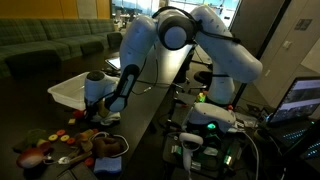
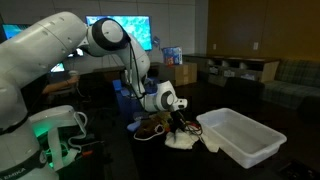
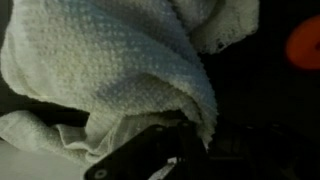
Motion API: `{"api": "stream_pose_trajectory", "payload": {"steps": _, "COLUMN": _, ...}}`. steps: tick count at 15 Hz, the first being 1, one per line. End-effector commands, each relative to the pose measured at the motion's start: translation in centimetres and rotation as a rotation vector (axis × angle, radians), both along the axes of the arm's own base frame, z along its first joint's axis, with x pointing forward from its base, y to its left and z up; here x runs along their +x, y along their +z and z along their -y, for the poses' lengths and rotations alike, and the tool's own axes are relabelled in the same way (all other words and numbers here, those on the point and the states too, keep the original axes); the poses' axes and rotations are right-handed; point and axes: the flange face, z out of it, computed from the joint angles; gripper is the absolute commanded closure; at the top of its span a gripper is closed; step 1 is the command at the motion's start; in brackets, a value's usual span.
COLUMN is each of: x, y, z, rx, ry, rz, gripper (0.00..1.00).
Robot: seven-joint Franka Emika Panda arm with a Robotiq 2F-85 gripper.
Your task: Mop all the things away to the left with the white towel and put it in the box
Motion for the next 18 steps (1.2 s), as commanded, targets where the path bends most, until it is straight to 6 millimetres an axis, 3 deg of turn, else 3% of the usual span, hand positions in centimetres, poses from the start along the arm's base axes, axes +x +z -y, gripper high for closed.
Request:
{"api": "stream_pose_trajectory", "payload": {"steps": 1, "x": 2.2, "y": 0.1, "z": -2.8, "rx": -0.005, "ry": 0.045, "rz": 0.064, "gripper": 0.94}}
{"api": "stream_pose_trajectory", "payload": {"steps": 5, "x": 3.6, "y": 1.0, "z": -5.8, "rx": 0.027, "ry": 0.082, "rz": 0.122, "gripper": 0.94}}
{"api": "stream_pose_trajectory", "payload": {"steps": 10, "x": 3.4, "y": 2.6, "z": -10.1, "rx": 0.090, "ry": 0.161, "rz": 0.166, "gripper": 0.94}}
{"api": "stream_pose_trajectory", "payload": {"steps": 14, "x": 2.9, "y": 6.5, "z": -12.8, "rx": 0.184, "ry": 0.190, "rz": 0.185, "gripper": 0.94}}
{"api": "stream_pose_trajectory", "payload": {"steps": 16, "x": 3.1, "y": 9.5, "z": -13.0, "rx": 0.240, "ry": 0.167, "rz": 0.220, "gripper": 0.94}}
{"api": "stream_pose_trajectory", "payload": {"steps": 18, "x": 4.1, "y": 14.0, "z": -11.9, "rx": 0.302, "ry": 0.115, "rz": 0.270, "gripper": 0.94}}
